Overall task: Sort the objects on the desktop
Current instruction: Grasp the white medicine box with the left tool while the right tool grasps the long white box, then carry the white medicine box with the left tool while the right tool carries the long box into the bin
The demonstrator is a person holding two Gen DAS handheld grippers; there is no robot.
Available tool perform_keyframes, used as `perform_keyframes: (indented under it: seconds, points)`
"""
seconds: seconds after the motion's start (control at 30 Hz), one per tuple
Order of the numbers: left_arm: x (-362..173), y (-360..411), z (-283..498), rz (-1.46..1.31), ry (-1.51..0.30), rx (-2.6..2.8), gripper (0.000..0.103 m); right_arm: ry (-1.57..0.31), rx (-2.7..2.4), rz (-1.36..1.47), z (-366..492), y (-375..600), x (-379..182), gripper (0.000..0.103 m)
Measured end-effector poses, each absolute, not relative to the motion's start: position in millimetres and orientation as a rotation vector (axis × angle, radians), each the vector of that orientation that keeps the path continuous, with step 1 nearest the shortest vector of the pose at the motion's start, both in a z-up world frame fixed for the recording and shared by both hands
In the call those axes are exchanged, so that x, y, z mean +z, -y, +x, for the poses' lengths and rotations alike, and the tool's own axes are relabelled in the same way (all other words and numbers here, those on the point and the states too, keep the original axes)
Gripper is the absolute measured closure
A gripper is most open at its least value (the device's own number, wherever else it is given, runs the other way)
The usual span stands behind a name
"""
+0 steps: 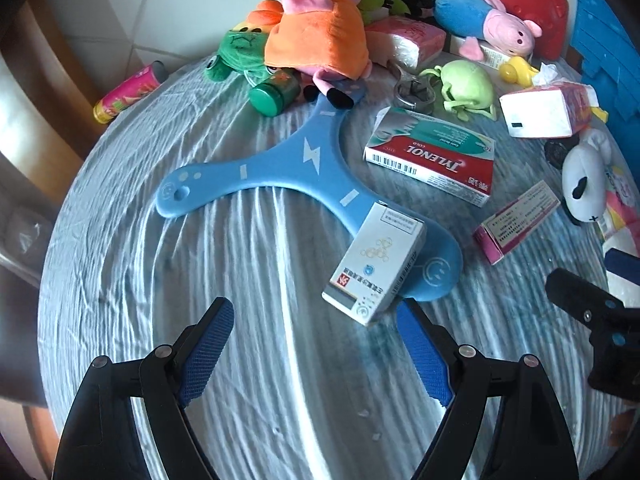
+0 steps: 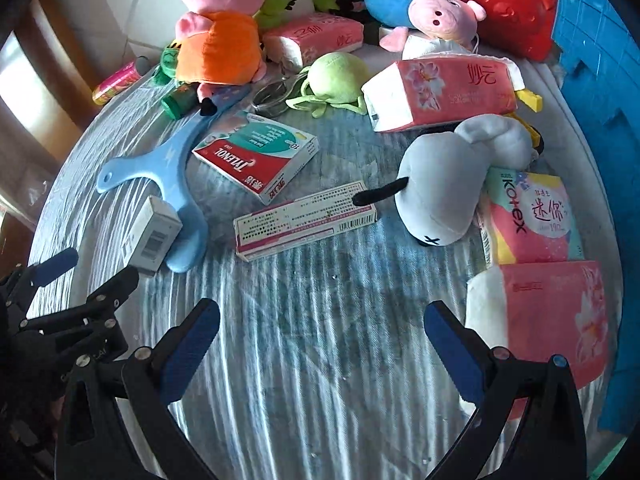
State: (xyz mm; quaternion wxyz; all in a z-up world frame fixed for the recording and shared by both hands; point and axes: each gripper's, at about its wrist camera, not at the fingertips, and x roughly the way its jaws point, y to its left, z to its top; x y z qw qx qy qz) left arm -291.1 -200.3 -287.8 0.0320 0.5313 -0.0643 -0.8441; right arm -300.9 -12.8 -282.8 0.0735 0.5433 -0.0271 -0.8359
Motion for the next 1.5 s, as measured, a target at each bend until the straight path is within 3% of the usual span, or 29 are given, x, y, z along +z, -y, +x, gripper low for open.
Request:
perform_keyframes:
  seconds: [0.13, 0.2, 0.27, 0.33, 0.53, 0.6, 0.77, 0.87, 1.23, 1.5]
  points:
    - [-298.7, 205.9, -304.3, 1.696, 0.204, -2.661, 0.021, 0.226, -2.572, 1.676, -316.3, 18.0, -289.3, 0.0]
    - [-303.9, 207.4, -311.0, 1.724, 0.206, -2.683, 0.034, 0.276, -2.604, 1.69, -322.6, 20.2, -290.6, 0.0]
    - [-309.4, 208.6, -318.2, 1.762, 0.203, -2.685, 0.067, 0.318, -2.626, 1.708, -328.8, 22.5, -292.3, 0.0]
    - [-308.9, 212.4, -326.3, 1.757, 0.175, -2.703, 0.071, 0.344, -2.643, 1.725, -335.6, 26.1, -294.7, 0.0]
    - [-307.8, 212.8, -347.8, 1.736, 0.136, -2.728, 0.072, 0.357, -2.704, 1.805, -351.3, 34.3, -306.1, 0.001]
    - [-308.1, 208.8, -348.9, 1.725, 0.149, -2.733, 0.072, 0.318, -2.712, 1.838, -354.6, 39.0, -311.1, 0.012]
    - [-310.5, 204.8, -346.6, 1.718, 0.181, -2.722, 0.072, 0.117, -2.739, 1.837, -356.8, 53.6, -309.4, 0.056]
    - [-310.2, 208.4, -343.6, 1.73, 0.14, -2.722, 0.073, 0.08, -2.721, 1.832, -353.9, 56.3, -307.1, 0.067]
    - [-268.2, 202.3, -303.5, 1.573, 0.131, -2.773, 0.073, 0.063, -2.662, 1.746, -321.1, 60.5, -287.9, 0.075]
    - [-246.4, 187.3, -272.5, 1.535, 0.118, -2.773, 0.073, 0.046, -2.67, 1.645, -283.9, 45.0, -258.7, 0.075]
